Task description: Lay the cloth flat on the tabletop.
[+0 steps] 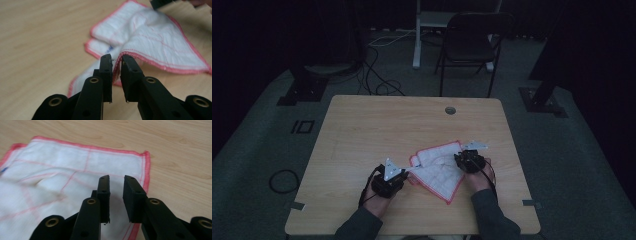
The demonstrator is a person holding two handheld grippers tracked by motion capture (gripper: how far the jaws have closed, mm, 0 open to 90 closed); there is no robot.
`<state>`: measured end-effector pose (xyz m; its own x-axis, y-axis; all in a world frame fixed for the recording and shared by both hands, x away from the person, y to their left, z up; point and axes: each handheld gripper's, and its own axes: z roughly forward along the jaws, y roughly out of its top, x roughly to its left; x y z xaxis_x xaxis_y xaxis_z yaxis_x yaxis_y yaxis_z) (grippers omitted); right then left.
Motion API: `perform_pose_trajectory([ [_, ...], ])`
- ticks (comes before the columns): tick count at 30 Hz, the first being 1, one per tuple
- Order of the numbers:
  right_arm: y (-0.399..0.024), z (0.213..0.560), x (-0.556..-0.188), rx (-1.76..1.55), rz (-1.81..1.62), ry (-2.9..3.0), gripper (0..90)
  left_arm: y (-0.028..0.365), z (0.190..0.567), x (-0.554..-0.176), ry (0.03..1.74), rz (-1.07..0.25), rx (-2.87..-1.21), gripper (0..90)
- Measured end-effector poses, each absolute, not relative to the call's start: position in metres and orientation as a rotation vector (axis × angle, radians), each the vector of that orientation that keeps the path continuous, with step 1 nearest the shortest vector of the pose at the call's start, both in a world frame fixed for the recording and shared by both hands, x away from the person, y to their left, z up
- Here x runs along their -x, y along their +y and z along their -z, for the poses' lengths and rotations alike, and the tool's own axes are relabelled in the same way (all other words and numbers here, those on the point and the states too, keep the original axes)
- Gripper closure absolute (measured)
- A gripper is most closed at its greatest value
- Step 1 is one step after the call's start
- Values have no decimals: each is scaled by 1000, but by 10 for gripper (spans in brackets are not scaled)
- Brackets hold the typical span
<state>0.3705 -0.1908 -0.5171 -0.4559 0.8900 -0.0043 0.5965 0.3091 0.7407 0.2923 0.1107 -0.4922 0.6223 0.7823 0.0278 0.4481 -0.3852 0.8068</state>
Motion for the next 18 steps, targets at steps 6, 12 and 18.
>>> perform_pose_trajectory([
  [6, -192, 514, -352, -1285, -998, 2182, 745, 117, 480, -294, 955, -564, -2006, 780],
  [12, -189, 511, -337, -1259, -1034, 2200, 737, 118, 477, -307, 953, -578, -2012, 776],
  [18, -180, 514, -312, -1216, -1065, 2238, 712, 112, 491, -329, 940, -527, -2049, 834],
])
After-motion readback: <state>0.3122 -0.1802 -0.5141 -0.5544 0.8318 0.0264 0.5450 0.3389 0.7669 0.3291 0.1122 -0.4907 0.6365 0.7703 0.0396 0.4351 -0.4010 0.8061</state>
